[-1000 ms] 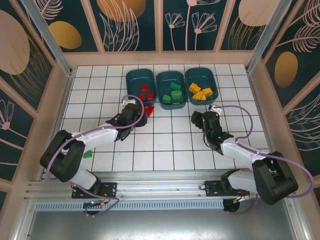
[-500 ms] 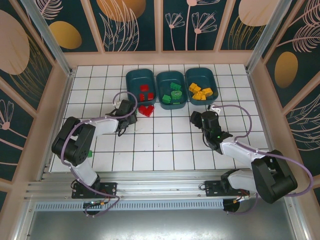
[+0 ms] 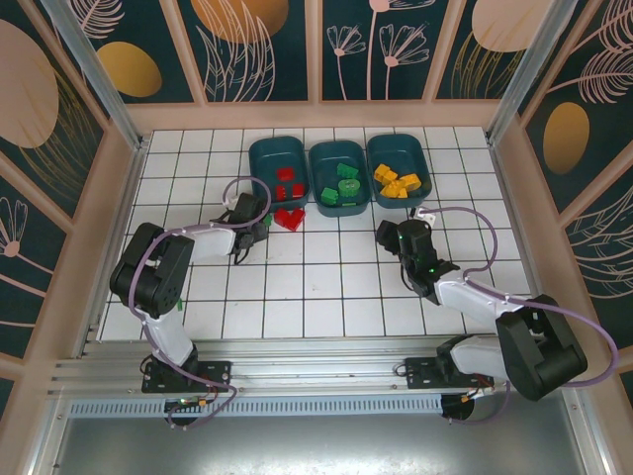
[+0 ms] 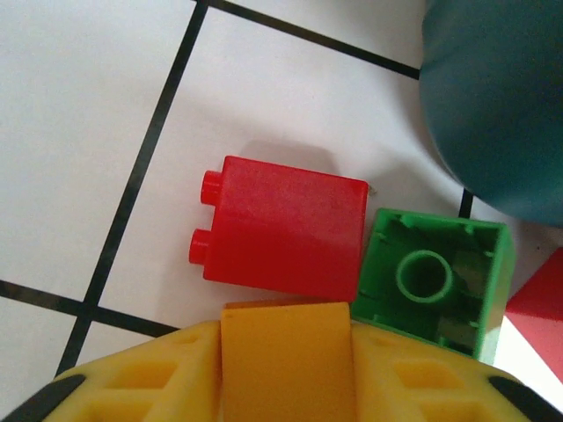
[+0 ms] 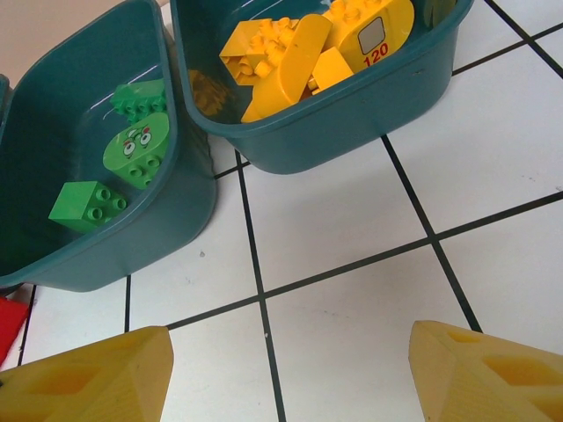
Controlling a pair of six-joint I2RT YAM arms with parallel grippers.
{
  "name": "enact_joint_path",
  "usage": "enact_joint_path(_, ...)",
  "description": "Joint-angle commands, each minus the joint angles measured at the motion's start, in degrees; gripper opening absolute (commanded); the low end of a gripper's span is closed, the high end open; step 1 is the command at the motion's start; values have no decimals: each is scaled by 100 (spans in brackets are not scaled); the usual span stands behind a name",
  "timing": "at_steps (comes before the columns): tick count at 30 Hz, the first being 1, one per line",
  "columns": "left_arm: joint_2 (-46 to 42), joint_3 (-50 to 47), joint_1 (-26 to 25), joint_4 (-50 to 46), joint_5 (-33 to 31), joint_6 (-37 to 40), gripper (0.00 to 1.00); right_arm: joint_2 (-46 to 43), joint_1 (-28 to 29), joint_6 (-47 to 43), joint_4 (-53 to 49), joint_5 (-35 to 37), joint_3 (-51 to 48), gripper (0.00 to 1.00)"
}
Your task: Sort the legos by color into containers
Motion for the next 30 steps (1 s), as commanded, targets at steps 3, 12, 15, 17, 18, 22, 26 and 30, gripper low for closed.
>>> enact_joint_path(3, -6, -142, 91, -140, 32, 130, 26, -19, 48, -48, 35, 134, 180, 72)
enact_joint_path(12, -1245, -156, -500, -736, 340, 60, 16, -718, -309, 135, -348, 637, 25, 72)
enact_joint_path(15, -1042, 600, -1055, -912, 548, 193, 16, -734, -658, 479, -462, 545, -44, 72)
enact_joint_path(17, -679, 1157, -1329, -719, 1004, 304, 14, -777, -775, 558, -532, 649, -56, 73)
enact_joint_path(18, -390, 1446, -1462, -524, 1272, 366, 14, -831, -786, 598, -567, 805, -73, 73)
enact_joint_path(22, 746, 2824, -1956, -115, 1846, 616, 14, -1083, -876, 700, -461, 1118, -314, 74)
enact_joint_path(26, 2051, 4608, -2133, -142, 2602, 740, 15, -1161, -1030, 713, -452, 1096, -392, 74)
enact_joint_path(30, 3103, 6126, -2148, -171, 2940, 703, 18, -1343, -1134, 710, -467, 1061, -464, 74)
